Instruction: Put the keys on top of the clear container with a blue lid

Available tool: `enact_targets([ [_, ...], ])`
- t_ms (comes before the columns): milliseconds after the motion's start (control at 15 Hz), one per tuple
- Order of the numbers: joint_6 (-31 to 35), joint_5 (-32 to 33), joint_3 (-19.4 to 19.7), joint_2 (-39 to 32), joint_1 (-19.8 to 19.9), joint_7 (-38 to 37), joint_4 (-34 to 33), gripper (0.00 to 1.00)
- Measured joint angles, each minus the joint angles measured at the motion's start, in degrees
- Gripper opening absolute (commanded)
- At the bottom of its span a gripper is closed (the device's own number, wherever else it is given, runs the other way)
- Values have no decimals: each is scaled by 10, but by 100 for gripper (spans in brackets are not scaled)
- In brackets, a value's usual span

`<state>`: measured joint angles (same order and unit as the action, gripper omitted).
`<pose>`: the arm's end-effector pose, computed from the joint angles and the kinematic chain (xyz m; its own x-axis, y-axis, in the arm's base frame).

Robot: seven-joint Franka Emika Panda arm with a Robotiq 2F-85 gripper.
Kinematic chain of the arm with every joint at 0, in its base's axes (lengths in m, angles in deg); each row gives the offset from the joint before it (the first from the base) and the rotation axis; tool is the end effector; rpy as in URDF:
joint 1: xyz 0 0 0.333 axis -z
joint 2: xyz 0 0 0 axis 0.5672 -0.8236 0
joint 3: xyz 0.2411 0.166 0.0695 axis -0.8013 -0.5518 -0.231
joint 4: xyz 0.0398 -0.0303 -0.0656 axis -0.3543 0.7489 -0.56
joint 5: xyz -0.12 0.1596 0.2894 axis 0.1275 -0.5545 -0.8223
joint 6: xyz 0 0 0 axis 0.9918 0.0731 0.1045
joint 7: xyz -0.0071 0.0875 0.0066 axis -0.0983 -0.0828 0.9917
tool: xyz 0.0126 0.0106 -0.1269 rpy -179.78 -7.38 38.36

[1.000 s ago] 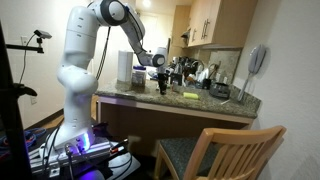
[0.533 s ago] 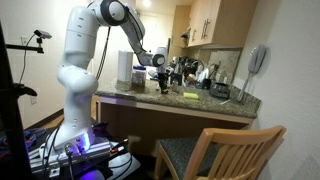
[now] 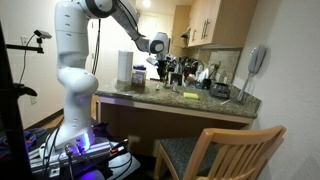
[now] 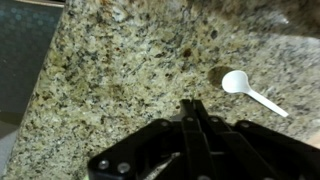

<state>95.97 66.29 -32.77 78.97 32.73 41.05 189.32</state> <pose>0.5241 -0.0038 0.4343 0.9259 -0.3023 0.2264 -0.2846 -0.9526 -0.1078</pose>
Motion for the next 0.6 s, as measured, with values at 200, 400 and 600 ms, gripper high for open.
enact_targets([
  [200, -86, -54, 1, 78, 0, 96, -6, 1],
  [400, -173, -90, 1, 142, -6, 175, -4, 4],
  [600, -198, -97, 1, 161, -9, 194, 1, 1],
])
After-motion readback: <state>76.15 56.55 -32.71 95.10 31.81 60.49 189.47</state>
